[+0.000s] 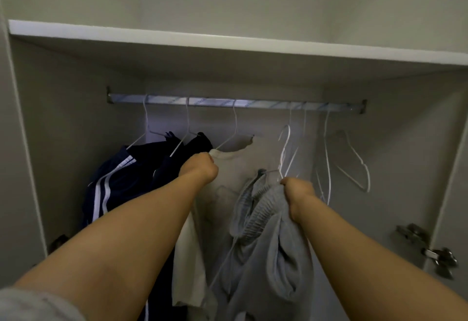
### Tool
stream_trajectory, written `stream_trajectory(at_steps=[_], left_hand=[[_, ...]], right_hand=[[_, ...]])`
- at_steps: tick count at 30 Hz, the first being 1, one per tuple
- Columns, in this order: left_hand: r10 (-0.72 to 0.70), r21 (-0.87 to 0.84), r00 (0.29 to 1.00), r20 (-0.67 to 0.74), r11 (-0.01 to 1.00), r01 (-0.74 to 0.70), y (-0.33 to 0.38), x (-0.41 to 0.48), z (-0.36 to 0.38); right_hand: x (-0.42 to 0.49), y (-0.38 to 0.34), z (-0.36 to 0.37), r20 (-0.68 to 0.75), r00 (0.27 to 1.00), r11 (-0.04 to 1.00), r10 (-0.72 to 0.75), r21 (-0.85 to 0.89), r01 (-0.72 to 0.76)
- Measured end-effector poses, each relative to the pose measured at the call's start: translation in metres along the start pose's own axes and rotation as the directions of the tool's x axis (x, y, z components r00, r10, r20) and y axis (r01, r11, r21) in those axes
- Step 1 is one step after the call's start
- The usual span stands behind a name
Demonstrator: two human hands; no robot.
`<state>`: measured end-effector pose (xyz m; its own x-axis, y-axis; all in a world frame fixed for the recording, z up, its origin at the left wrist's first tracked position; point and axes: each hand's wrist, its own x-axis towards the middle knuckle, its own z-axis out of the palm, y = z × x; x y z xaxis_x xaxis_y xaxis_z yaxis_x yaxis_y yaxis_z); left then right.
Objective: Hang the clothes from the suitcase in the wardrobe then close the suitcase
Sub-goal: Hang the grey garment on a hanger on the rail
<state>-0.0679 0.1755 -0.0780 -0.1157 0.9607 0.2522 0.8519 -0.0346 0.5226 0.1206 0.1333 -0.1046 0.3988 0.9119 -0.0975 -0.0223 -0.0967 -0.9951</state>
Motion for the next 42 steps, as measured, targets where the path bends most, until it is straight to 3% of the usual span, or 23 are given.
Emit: stream_trajectory(at_steps=[5,12,17,20,24,29,34,38,42], left_hand=[[-0.047,0.046,0.999,0.016,0.998,0.046,0.013,0.029,0.015],[-0.152,0.066,0.986,-0.067,0.985,0.157,0.027,0.055,0.029],[-0.032,0.019,0.990,0.139,0.999,0.030,0.036,0.082,0.028],[0.003,0.017,0.994,0.110,1.000,-0.005,0.037,0.092,0.026],[0.118,-0.128,0.991,0.062,0.986,-0.109,0.038,0.090,0.033],[-0.044,-0.274,0.998,-0.033,0.961,0.034,0.030,0.094,0.028],[-0.194,-0.260,0.978,-0.079,0.951,0.168,0.007,0.091,0.009],[-0.234,-0.323,0.971,-0.055,0.924,0.204,-0.009,0.092,0.001],[-0.174,-0.382,0.984,-0.026,0.912,0.151,-0.006,0.091,-0.005]], right_hand=[[0.027,-0.011,-0.017,-0.071,0.997,0.999,-0.030,-0.030,0.028],[0.056,-0.026,-0.026,-0.092,0.995,0.999,-0.033,-0.045,0.028],[0.075,-0.049,-0.026,-0.068,0.996,0.998,-0.060,-0.029,0.058],[0.081,-0.068,-0.025,-0.054,0.995,0.996,-0.089,-0.035,0.087],[0.087,-0.082,-0.012,-0.013,0.993,0.993,-0.118,-0.024,0.117],[0.095,-0.086,0.013,0.068,0.991,0.993,-0.111,-0.041,0.114],[0.097,-0.089,0.046,0.157,0.982,0.992,-0.107,-0.044,0.116],[0.097,-0.092,0.074,0.194,0.972,0.989,-0.135,-0.038,0.145],[0.096,-0.092,0.093,0.223,0.967,0.989,-0.123,-0.053,0.138]])
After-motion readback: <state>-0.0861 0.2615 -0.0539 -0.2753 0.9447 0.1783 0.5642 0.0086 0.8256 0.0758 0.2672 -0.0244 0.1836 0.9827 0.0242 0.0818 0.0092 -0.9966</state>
